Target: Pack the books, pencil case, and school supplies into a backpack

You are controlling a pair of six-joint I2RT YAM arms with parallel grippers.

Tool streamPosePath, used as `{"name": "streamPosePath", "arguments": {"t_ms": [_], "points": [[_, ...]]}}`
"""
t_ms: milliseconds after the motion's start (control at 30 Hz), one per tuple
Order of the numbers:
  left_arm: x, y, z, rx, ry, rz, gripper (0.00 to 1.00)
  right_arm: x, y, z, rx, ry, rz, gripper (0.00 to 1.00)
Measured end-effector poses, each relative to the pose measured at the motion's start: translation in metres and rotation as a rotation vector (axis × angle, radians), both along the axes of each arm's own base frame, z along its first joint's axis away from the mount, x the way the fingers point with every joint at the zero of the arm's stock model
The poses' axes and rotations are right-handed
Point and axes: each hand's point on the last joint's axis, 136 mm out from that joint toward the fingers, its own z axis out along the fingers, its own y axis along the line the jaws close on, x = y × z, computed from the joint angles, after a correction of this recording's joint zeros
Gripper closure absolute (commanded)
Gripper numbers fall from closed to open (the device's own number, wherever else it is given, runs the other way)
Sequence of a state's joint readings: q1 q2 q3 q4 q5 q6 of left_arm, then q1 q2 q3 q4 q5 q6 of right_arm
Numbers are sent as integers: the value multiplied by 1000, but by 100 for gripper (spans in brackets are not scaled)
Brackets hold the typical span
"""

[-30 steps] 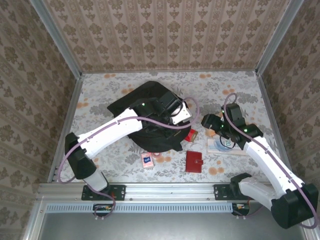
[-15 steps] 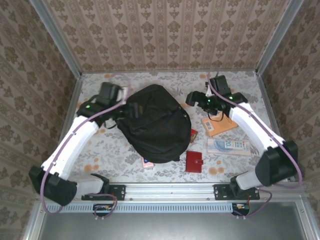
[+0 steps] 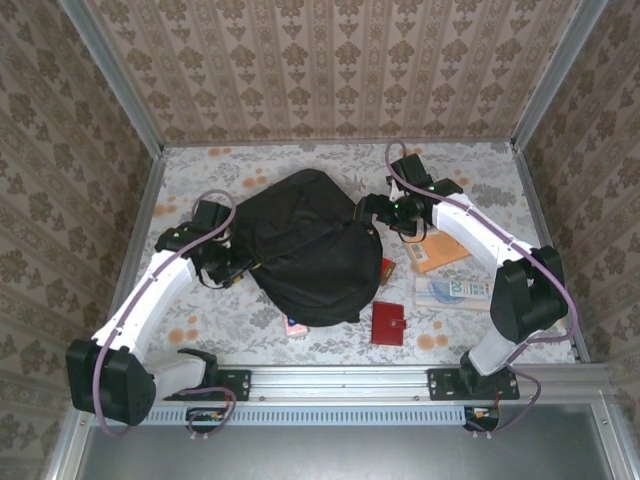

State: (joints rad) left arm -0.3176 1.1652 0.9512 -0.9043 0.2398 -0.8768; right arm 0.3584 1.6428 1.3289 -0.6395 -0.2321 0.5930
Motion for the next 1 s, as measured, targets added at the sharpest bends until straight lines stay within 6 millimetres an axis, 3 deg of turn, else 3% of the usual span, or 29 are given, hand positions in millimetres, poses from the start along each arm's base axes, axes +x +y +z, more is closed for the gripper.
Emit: {"name": "streamPosePath", "arguments": {"t_ms": [300, 333, 433, 500, 600, 733, 1000], "points": [[15, -2, -18, -13, 29, 76, 52, -12, -2, -22, -1, 44, 2, 9], [19, -2, -20, -16, 24, 82, 57, -13, -1, -24, 9, 48, 3, 10], [32, -6, -22, -41, -17, 104, 88, -19, 3, -28, 41, 53, 11, 11], [39, -8, -21, -50, -42, 104, 100, -22, 4, -27, 63, 51, 10, 14], [44, -9, -16, -56, -65, 113, 100, -25, 7, -19, 95, 30, 16, 14], [51, -10, 4, -64, -106, 118, 100, -28, 7, -4, 121, -13, 22, 14], [92, -30, 82, -130, -264, 92, 100, -35, 0, -4, 112, -29, 9, 14]]}}
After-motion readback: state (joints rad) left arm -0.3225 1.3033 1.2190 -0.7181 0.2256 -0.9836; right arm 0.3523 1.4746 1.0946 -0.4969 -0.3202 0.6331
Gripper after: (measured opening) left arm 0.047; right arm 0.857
